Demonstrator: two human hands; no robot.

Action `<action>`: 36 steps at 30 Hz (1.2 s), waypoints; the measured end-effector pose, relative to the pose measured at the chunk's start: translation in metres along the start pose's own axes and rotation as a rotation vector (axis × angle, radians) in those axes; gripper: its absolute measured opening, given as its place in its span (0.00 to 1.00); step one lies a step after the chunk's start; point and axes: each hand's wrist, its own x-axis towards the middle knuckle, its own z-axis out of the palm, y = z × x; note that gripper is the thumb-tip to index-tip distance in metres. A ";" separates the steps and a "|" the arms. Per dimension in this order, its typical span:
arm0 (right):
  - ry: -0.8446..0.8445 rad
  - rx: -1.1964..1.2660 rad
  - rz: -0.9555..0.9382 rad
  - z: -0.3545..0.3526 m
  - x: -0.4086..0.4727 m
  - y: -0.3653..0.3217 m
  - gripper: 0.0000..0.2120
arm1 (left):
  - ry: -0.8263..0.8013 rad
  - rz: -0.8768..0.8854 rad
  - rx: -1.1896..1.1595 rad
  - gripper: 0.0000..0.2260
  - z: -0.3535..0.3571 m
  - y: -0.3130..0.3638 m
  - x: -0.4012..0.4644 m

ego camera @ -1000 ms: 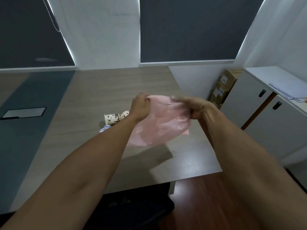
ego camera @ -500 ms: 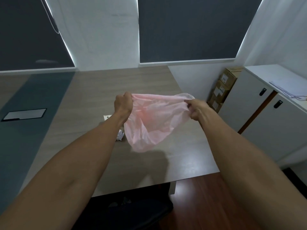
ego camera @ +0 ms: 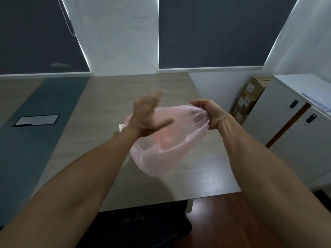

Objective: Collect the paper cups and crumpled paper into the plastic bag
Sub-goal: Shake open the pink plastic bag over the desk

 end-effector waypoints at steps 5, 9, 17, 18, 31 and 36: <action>0.092 -0.549 -0.078 0.011 -0.004 -0.015 0.29 | 0.016 -0.229 -0.142 0.11 0.014 0.017 0.015; 0.789 -1.085 -0.731 0.018 0.012 0.000 0.46 | 0.044 -0.365 -0.095 0.08 0.009 0.018 0.031; 0.930 -0.496 -0.313 0.032 0.044 0.054 0.16 | 0.164 -0.422 -0.123 0.12 -0.007 0.007 0.044; 0.835 -0.296 -0.321 0.027 0.045 0.050 0.10 | 0.161 -0.438 -0.096 0.12 -0.010 0.000 0.041; 0.169 -0.220 -0.192 -0.024 0.024 0.007 0.30 | -0.041 -0.512 0.109 0.11 -0.035 -0.066 -0.014; 0.326 -0.528 -0.401 -0.021 0.038 0.005 0.14 | -0.077 -0.138 -0.010 0.25 -0.040 -0.066 -0.028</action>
